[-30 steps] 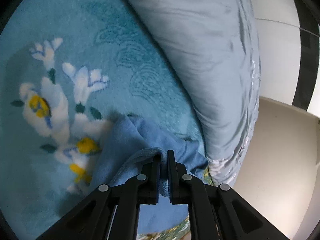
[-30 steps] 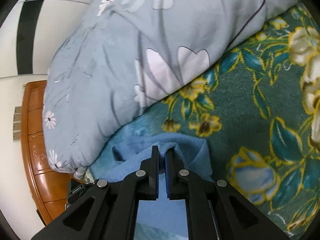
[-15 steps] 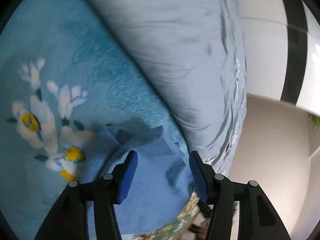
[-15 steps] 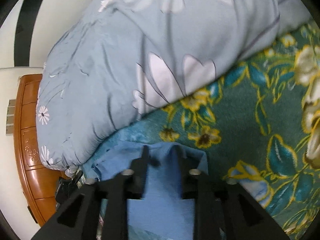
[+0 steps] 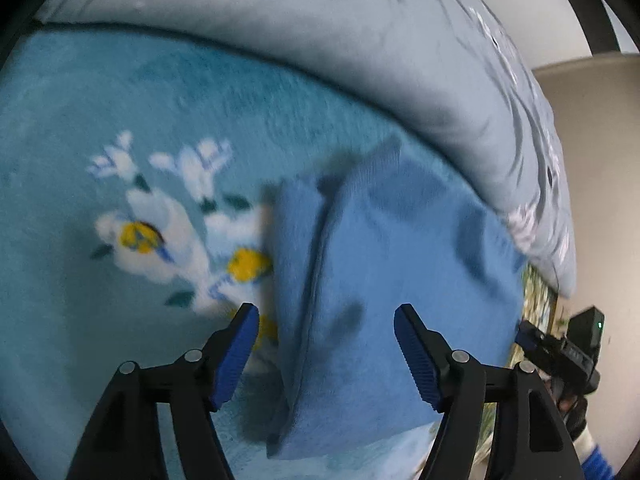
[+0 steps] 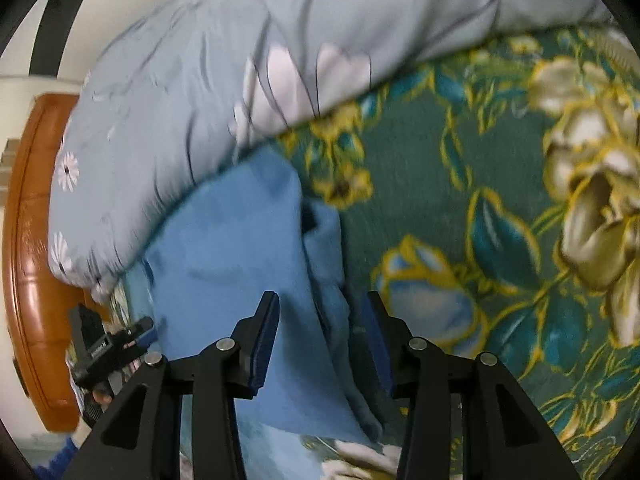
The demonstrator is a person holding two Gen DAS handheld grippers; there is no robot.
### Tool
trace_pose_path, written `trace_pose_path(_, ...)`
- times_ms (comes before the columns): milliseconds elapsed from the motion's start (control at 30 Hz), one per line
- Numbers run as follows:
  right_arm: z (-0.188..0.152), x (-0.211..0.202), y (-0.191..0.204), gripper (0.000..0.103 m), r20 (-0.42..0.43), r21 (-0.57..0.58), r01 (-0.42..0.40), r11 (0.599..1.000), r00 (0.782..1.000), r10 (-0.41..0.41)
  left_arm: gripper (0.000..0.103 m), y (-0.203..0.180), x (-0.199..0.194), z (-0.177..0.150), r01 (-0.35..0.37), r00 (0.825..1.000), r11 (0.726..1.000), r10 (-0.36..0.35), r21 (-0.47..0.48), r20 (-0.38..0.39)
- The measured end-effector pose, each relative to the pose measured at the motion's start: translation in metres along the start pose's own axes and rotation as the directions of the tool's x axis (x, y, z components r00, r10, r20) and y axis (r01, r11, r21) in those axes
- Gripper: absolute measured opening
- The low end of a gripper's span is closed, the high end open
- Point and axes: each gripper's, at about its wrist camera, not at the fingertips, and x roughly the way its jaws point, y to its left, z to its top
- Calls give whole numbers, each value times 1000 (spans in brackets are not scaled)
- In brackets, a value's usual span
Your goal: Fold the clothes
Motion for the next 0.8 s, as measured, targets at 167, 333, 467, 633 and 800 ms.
trace_pose_path(167, 1, 17, -3, 45, -23, -12, -17, 1000, 1000, 16, 74, 12, 12, -5, 22, 1000, 1000, -22, -15, -17)
trace_pose_path(333, 6, 27, -11, 44, -29, 9, -59, 998, 998, 59, 73, 20, 12, -9, 61, 998, 998, -61, -2, -13)
trace_pose_path(467, 5, 28, -19, 32, -28, 67, -108, 992, 994, 110, 68, 21, 12, -16, 27, 1000, 999, -26, 34, -6)
trace_pose_path(633, 3, 24, -16, 21, -23, 98, -95, 991, 995, 98, 68, 10, -13, -31, -96, 992, 995, 94, 29, 86)
trace_pose_path(800, 1, 14, -6, 16, -11, 93, -90, 992, 996, 91, 68, -43, -39, -68, -144, 981, 973, 116, 182, 153)
